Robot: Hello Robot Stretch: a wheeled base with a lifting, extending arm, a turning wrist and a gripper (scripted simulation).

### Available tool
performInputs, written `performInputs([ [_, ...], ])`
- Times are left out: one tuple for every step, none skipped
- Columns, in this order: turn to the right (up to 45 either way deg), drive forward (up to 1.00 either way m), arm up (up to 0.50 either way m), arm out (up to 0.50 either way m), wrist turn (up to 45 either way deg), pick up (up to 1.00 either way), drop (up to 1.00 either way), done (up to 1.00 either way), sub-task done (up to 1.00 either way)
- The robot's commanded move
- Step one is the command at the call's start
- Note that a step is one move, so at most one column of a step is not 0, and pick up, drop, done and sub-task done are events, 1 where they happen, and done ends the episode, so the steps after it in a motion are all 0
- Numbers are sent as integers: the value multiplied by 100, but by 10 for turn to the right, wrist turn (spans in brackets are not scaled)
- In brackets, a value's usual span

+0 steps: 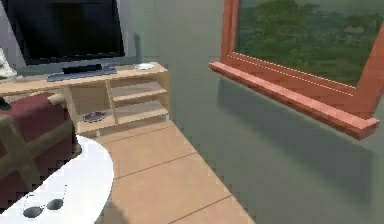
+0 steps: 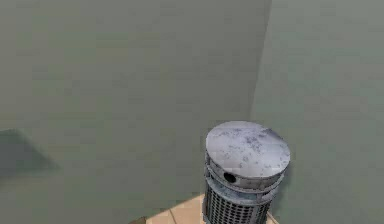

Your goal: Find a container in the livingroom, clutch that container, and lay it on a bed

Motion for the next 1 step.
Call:
performInputs([
  [-60, 0, 0, 0, 0, 0, 0, 0, 0],
])
